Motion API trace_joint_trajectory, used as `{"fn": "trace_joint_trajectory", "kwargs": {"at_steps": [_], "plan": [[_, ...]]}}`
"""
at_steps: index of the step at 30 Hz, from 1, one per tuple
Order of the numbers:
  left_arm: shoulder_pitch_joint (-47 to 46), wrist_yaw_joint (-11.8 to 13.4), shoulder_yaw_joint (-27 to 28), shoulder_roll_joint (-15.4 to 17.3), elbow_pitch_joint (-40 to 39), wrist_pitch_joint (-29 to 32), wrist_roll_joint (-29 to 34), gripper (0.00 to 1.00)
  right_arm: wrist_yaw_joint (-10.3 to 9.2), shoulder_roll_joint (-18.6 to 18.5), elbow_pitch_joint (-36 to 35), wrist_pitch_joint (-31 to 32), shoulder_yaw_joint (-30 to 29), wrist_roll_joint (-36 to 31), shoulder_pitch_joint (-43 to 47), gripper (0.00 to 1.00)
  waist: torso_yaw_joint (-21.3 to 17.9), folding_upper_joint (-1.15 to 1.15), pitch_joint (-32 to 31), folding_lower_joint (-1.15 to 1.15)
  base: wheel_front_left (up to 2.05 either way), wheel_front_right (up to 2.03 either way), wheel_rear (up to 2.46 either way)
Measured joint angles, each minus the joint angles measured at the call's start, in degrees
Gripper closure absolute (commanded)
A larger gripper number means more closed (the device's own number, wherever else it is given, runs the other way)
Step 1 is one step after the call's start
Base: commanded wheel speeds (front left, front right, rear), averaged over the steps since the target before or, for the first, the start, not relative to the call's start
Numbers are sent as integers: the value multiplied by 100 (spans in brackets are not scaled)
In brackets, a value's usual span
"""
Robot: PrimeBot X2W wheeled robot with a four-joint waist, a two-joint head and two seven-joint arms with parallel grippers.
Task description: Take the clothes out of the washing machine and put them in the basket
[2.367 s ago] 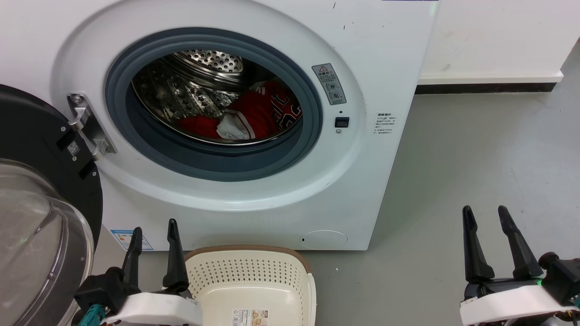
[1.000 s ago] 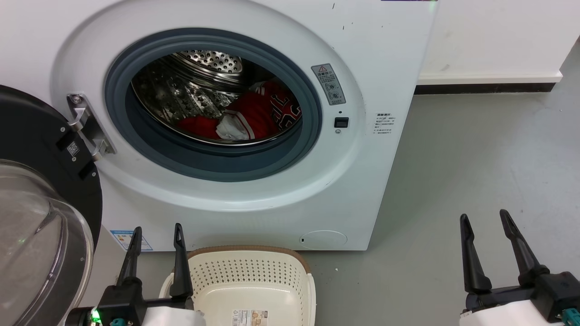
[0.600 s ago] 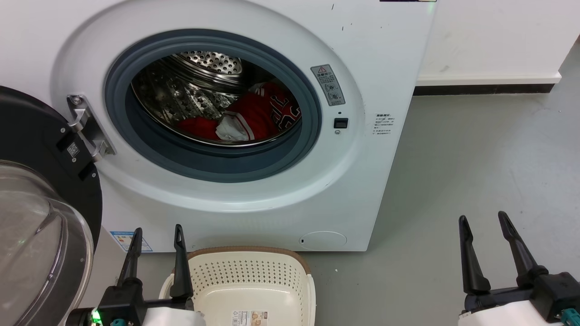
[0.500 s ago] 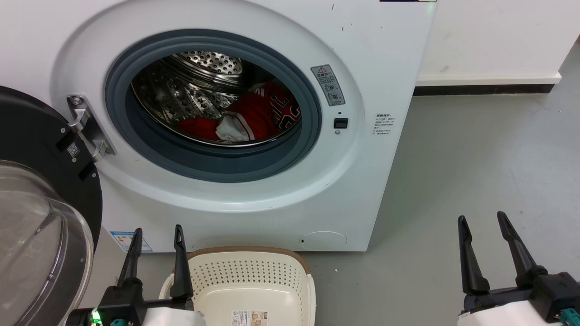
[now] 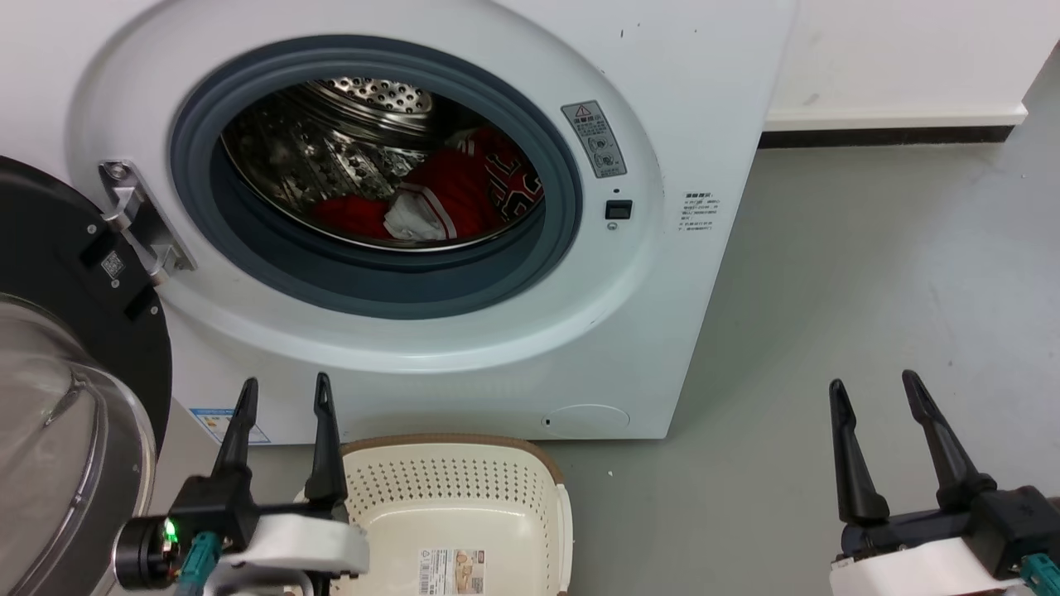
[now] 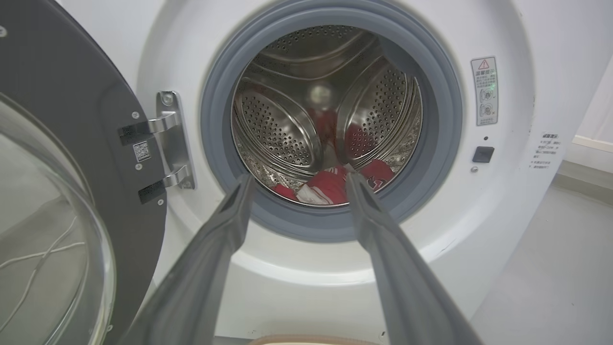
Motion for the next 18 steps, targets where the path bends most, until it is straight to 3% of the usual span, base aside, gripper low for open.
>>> {"fn": "trace_joint_trajectory", "kwargs": {"at_steps": [7, 18], "plan": [[-1272, -408, 238, 66, 714, 0, 176, 0, 0, -3, -160, 0, 56, -44, -411, 0, -111, 0, 544, 0, 0, 0, 0], [-3836, -589, 422, 682, 1950, 0, 434, 0, 0, -9, -466, 0, 58, 169, -1201, 0, -523, 0, 1870, 1, 0, 0, 0]]}}
